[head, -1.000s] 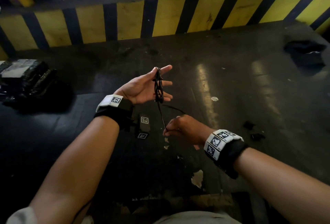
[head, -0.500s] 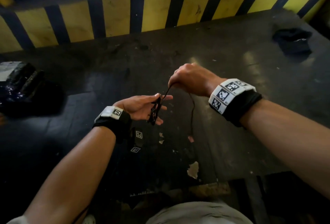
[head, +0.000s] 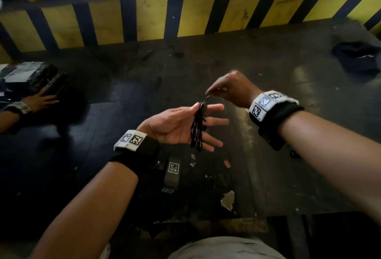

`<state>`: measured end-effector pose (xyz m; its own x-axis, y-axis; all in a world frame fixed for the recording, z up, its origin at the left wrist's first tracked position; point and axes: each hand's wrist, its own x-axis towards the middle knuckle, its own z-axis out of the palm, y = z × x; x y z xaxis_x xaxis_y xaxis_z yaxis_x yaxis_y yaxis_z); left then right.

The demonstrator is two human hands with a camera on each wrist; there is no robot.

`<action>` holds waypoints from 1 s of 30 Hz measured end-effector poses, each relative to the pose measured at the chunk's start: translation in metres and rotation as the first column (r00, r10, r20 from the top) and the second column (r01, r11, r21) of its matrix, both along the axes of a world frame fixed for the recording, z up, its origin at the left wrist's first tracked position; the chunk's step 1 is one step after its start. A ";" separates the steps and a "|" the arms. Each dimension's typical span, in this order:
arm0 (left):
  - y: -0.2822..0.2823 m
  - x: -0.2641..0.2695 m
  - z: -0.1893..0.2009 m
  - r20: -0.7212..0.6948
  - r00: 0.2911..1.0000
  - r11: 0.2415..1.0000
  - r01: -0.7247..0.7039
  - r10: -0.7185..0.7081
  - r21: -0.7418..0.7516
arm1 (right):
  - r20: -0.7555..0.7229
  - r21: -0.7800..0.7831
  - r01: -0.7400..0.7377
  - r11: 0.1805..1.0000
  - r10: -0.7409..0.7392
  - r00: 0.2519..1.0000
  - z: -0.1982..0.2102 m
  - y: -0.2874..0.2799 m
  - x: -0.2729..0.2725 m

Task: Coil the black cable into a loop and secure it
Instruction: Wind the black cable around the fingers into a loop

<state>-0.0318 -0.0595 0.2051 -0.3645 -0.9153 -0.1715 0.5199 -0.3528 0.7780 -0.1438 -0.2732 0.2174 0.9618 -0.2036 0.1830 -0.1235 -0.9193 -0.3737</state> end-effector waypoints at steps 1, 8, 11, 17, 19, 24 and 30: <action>-0.002 0.002 0.007 -0.010 1.000 0.999 -0.009 0.008 -0.035 | 0.018 0.051 0.006 0.999 -0.007 1.000 -0.011 0.005 -0.002; -0.019 0.024 0.030 -0.042 0.996 0.985 -0.081 0.075 -0.151 | -0.034 0.229 -0.009 0.973 0.017 0.999 -0.060 0.059 -0.020; -0.026 0.032 0.028 -0.039 0.994 0.980 -0.104 0.098 -0.172 | -0.032 0.250 -0.069 0.966 0.079 0.996 -0.077 0.071 -0.024; -0.038 0.048 0.010 0.012 0.967 0.966 -0.252 0.253 -0.062 | -0.107 0.253 -0.138 0.958 0.170 0.980 -0.076 0.089 -0.032; -0.040 0.053 0.000 0.053 0.953 0.954 -0.298 0.299 -0.021 | -0.121 0.220 -0.160 0.962 0.189 0.974 -0.076 0.090 -0.031; -0.035 0.061 -0.026 0.180 0.917 0.919 -0.379 0.357 0.107 | -0.231 0.102 -0.160 0.982 0.180 0.956 -0.068 0.090 -0.031; -0.026 0.059 -0.066 0.327 0.903 0.897 -0.368 0.280 0.245 | -0.366 -0.109 -0.236 0.966 0.182 0.913 -0.032 0.071 -0.021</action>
